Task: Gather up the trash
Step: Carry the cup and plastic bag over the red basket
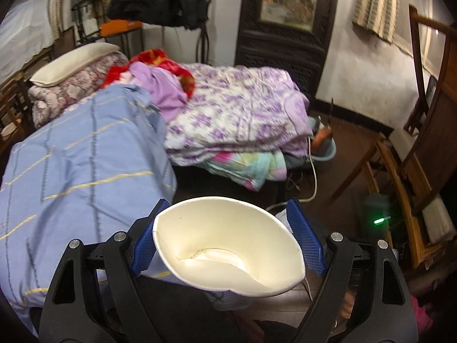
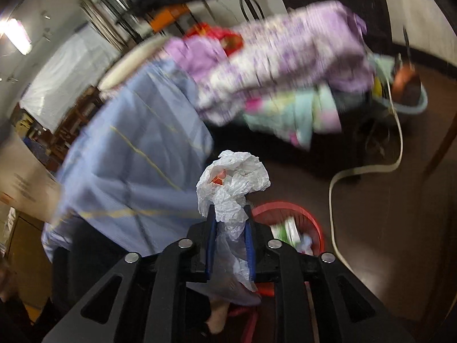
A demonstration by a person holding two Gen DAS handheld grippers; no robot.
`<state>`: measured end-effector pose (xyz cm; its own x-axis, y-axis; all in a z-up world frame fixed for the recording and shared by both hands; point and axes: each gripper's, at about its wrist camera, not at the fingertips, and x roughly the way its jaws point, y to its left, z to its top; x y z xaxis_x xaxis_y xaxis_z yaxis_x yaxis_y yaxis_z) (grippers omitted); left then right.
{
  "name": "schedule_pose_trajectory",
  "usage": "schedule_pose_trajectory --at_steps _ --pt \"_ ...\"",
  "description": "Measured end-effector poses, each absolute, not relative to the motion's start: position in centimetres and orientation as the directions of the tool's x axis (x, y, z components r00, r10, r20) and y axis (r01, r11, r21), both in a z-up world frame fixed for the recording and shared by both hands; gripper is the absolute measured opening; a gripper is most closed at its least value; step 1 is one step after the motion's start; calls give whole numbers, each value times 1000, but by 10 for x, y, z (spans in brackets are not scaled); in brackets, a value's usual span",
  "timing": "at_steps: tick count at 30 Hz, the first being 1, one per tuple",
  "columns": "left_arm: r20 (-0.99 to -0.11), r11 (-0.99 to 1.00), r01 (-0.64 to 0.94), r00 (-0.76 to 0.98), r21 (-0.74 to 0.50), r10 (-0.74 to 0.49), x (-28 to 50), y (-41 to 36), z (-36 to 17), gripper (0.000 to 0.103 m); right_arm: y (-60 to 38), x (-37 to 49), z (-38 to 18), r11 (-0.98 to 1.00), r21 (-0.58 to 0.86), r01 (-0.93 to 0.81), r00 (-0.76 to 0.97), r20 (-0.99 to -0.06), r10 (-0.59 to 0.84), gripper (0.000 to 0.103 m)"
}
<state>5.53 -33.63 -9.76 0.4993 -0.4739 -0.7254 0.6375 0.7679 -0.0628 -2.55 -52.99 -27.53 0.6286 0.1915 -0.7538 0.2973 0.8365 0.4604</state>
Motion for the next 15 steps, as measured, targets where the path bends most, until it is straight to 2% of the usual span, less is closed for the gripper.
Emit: schedule_pose_trajectory --at_steps 3,5,8,15 --pt "-748 752 656 465 -68 -474 58 -353 -114 81 -532 -16 -319 812 479 334 552 -797 243 31" --pt "-761 745 664 448 -69 -470 60 -361 -123 81 -536 -18 -333 768 535 351 550 -782 293 49" --pt "-777 735 675 427 -67 -463 62 -368 -134 81 -542 -24 -334 740 569 359 578 -758 302 60" --pt "-812 711 697 361 -91 -459 67 -385 -158 81 -571 -51 -283 739 559 375 702 -692 167 62"
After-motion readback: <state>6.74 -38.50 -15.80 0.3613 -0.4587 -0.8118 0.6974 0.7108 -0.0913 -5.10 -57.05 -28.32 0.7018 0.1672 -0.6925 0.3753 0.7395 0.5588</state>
